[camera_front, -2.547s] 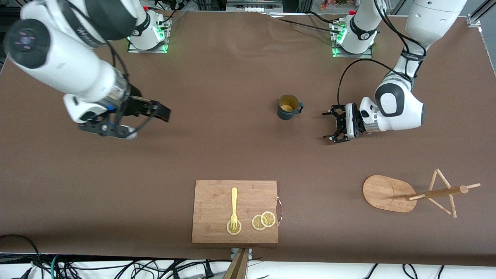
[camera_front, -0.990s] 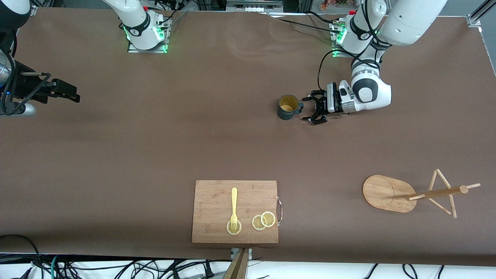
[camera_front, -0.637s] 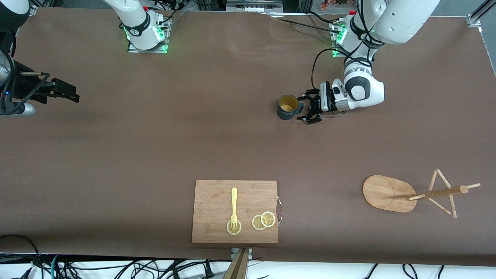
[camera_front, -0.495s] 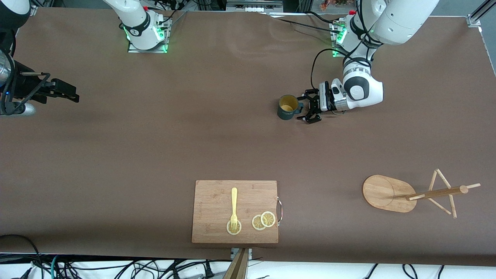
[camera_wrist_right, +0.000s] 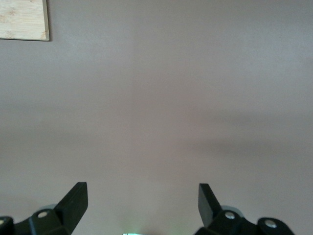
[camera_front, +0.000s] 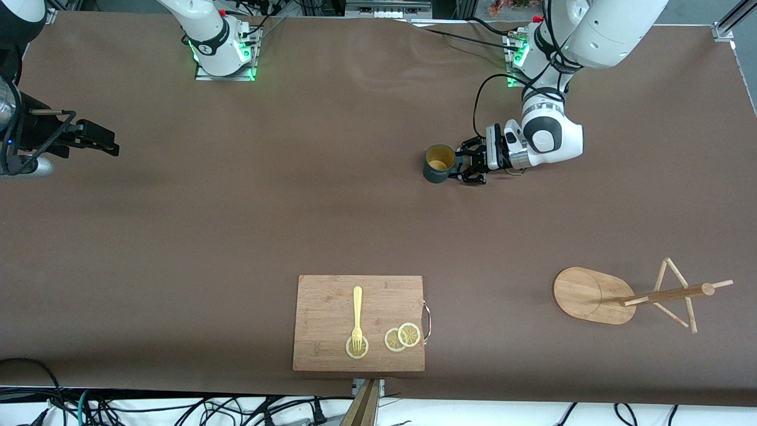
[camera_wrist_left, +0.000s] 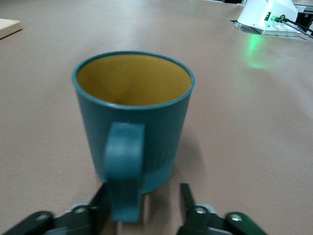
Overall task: Pass cup and hang on rack
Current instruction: 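Grasp the mug handle with the left gripper while the right gripper withdraws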
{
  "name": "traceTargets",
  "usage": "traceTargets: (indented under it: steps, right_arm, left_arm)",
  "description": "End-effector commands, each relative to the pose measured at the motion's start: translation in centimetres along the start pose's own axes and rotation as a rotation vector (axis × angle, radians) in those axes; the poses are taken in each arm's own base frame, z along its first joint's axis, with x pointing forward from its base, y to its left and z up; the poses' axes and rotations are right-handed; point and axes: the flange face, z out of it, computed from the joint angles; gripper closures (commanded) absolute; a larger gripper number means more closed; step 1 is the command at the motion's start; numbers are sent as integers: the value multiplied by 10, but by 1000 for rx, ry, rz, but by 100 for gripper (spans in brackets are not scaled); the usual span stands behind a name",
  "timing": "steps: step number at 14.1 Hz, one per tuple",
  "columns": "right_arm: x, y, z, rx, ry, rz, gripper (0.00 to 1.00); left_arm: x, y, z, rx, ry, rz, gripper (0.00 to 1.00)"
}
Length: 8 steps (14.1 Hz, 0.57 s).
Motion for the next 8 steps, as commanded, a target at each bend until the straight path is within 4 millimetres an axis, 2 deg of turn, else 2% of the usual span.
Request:
traceTargets:
  steps: [1,2,3,6,8]
  right_arm:
    - [-7,10,-5,-12,4,-20,0]
    - [-7,11,-5,-11,5,-18,0]
    - [-4,10,-6,-4,7,-17,0]
    - [-2,12,-17,-11,28,-9,0]
    - [-2,16,-19,-12,34,-8,0]
  left_arm:
    - [-5,3,3,36,5,93,85]
    - [-5,2,3,37,6,95,97]
    - [-4,1,3,39,7,92,100]
    - [2,-6,-3,53,15,-30,100]
    - [17,-15,-15,74,26,-157,100]
